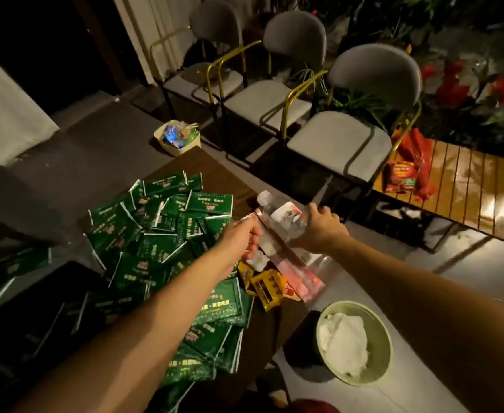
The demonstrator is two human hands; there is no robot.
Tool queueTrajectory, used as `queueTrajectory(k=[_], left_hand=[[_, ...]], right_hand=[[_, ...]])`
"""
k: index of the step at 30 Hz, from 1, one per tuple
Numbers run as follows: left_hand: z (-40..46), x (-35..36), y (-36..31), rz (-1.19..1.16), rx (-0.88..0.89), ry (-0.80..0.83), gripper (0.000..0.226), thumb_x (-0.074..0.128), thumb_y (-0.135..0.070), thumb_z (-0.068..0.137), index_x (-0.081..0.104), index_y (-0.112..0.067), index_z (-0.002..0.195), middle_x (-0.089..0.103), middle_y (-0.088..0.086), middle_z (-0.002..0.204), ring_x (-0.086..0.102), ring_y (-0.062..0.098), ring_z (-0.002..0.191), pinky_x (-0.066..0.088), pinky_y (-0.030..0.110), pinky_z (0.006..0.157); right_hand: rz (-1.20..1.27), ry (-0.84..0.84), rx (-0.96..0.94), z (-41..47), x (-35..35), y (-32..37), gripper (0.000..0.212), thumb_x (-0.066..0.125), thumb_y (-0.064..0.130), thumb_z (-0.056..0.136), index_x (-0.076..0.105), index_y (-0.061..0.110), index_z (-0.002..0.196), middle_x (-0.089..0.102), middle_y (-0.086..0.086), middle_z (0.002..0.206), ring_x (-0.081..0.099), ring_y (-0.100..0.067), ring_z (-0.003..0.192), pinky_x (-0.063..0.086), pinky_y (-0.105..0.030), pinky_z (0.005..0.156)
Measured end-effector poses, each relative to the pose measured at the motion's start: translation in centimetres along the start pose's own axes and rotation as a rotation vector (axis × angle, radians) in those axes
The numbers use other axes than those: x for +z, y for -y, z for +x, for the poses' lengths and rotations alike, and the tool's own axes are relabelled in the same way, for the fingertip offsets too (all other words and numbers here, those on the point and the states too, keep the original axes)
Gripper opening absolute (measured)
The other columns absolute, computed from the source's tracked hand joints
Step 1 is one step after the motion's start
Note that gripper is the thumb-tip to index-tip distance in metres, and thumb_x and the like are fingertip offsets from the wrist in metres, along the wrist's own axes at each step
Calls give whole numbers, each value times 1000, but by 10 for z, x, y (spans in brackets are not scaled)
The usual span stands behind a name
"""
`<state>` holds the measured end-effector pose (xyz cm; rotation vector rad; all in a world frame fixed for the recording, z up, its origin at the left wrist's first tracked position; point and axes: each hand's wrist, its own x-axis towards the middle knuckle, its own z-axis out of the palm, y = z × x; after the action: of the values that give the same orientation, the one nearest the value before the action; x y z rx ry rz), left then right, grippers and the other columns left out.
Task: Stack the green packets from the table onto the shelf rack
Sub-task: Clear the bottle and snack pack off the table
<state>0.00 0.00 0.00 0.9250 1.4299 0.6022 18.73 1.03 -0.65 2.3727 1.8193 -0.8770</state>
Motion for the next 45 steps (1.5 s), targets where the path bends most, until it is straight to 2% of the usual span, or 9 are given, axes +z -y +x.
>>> queueTrajectory(k=[8,13,17,19,23,27,32,39,45], left_hand=[[20,5,16,46,-74,-20,31,51,-31,105,62,-3,98,68,14,91,65,20,75,56,24,66],[24,14,3,-118,-141,128,76,74,-63,77,53,-19,135,69,11,122,71,25,104,58,37,89],[27,11,-5,-284,-59,-110,70,85,-41,75,52,-19,132,72,7,115,74,25,95,62,40,78],[27,-3,0,-276,-42,-181,68,85,-42,74,51,-21,129,72,7,113,75,25,90,63,44,76],[27,-39,12,-331,-52,-174,60,79,-46,79,54,-24,130,76,7,108,76,26,90,62,46,80],[21,-52,16,-346,-60,-102,61,74,-49,78,60,-19,129,77,10,107,75,29,95,60,44,85],[15,-53,24,-257,-74,-26,48,66,-46,88,62,-17,127,77,11,107,74,30,97,58,46,91],[13,-49,10,-331,-88,127,47,63,-45,82,67,-12,116,77,13,94,72,27,80,56,38,82],[24,-44,0,-299,-84,77,42,65,-42,89,66,-14,121,76,13,106,72,29,96,56,45,94]], right_hand=[[74,-141,74,8,29,-20,78,72,56,78,40,16,136,52,-10,132,53,-30,118,51,-46,98],[496,-140,-108,-2,14,-6,59,73,53,77,43,21,115,60,-4,113,62,-20,94,58,-36,77],[749,203,-263,-10,12,13,41,62,53,89,57,23,117,66,-2,109,66,-21,96,56,-38,86],[866,201,-171,-6,23,15,38,47,52,99,66,22,113,68,-5,112,65,-21,97,53,-36,84],[150,139,-328,9,61,14,43,67,43,91,58,24,128,56,-1,123,60,-20,107,52,-32,82],[-12,175,-409,11,93,22,61,69,45,84,47,32,139,51,0,128,58,-26,113,52,-41,93],[142,53,-465,16,93,27,29,50,38,88,67,24,107,63,-1,103,63,-22,92,48,-31,70],[811,204,-269,21,53,35,11,70,19,93,65,13,102,73,-3,105,71,-16,91,61,-32,76],[851,166,-113,35,44,30,13,72,17,90,68,16,103,70,-4,106,67,-20,96,56,-26,70]])
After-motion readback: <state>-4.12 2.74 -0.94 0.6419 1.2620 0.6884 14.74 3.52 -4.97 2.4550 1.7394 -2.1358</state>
